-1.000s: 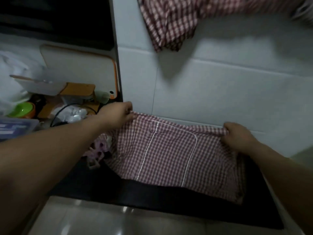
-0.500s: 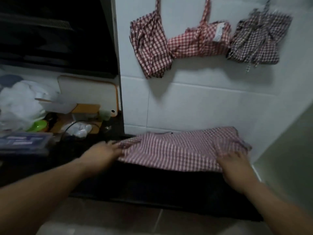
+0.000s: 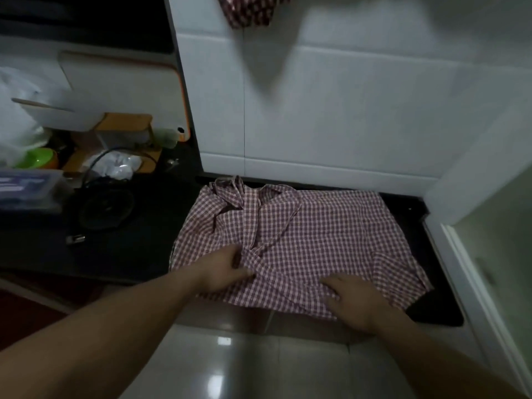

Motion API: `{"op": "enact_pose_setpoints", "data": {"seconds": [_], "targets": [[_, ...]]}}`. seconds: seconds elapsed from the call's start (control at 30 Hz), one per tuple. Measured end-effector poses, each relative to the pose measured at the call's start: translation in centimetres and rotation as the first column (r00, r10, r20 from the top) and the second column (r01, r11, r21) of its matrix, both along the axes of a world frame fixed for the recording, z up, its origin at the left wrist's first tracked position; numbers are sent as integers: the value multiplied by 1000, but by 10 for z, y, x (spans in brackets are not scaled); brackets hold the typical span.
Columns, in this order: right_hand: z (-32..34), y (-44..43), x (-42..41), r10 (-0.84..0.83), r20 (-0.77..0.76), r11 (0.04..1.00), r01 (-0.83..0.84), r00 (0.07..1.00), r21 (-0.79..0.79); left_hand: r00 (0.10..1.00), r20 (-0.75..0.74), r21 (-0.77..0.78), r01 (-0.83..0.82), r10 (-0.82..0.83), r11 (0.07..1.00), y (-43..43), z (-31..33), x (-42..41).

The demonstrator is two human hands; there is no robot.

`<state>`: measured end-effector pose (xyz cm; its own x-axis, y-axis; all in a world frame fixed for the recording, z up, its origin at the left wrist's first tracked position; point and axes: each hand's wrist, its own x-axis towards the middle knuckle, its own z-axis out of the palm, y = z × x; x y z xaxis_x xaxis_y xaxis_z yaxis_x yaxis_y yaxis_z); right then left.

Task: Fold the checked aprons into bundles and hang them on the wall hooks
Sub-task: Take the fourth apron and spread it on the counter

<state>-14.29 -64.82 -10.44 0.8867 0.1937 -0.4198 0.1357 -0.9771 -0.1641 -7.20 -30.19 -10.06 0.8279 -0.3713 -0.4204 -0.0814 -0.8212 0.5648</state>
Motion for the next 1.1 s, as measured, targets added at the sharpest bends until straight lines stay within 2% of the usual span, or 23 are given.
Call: {"op": "enact_pose_setpoints", "data": {"seconds": [0.07,0.1,0.17,0.23,0.27,0.33,0.4,0.47,0.53,0.6,0.67,0.7,0.8,0.83,0.9,0.97,1.0,1.07,1.1], "targets": [[-3,18,5,-38,-29,994,41,999,105,993,-108,-69,-53,45,996,-9,-2,6],[-1,29,11,-72,-35,987,76,997,145,997,-63,-50,-42,39,998,-8,-5,9],[2,50,25,-148,-58,965,157,987,211,970,230,28,-90,81,996,1,-6,14],[-1,68,44,-176,-58,950,185,983,253,808,550,44,-280,211,959,19,-5,29],[-4,75,53,-172,-41,952,177,984,251,745,599,29,-386,293,922,26,-3,37],[-5,93,71,-204,-52,930,210,978,300,761,493,71,-519,422,852,39,2,61],[-8,117,90,-310,-132,836,336,942,434,809,288,98,-557,512,825,47,-4,90],[-6,142,108,-383,-315,658,496,868,567,801,18,-21,-598,598,801,52,-8,113],[-8,164,119,-384,-507,433,636,771,639,782,-233,-195,-621,579,759,58,-9,121],[-11,188,127,-370,-498,436,620,784,653,740,-383,-335,-669,553,664,74,-7,125],[-14,203,136,-464,-413,493,615,784,615,673,-558,-441,-736,485,513,91,5,124],[-15,207,140,-509,-394,490,634,766,599,642,-648,-487,-763,411,424,100,9,124],[-2,218,151,-554,-433,467,696,711,546,481,-841,-472,-876,248,96,130,16,116],[2,220,153,-553,-450,471,708,701,526,461,-862,-462,-885,212,48,137,13,113],[7,223,153,-551,-435,519,701,712,489,469,-863,-460,-883,186,90,140,12,105],[9,226,154,-539,-413,563,678,734,473,516,-843,-478,-849,153,225,139,17,98],[7,225,155,-529,-403,570,665,747,483,535,-831,-488,-833,151,262,141,20,98],[10,227,153,-510,-392,573,642,766,510,583,-777,-529,-810,239,253,151,29,102],[11,227,153,-515,-372,575,633,772,519,588,-724,-548,-808,362,215,158,33,103]]}}
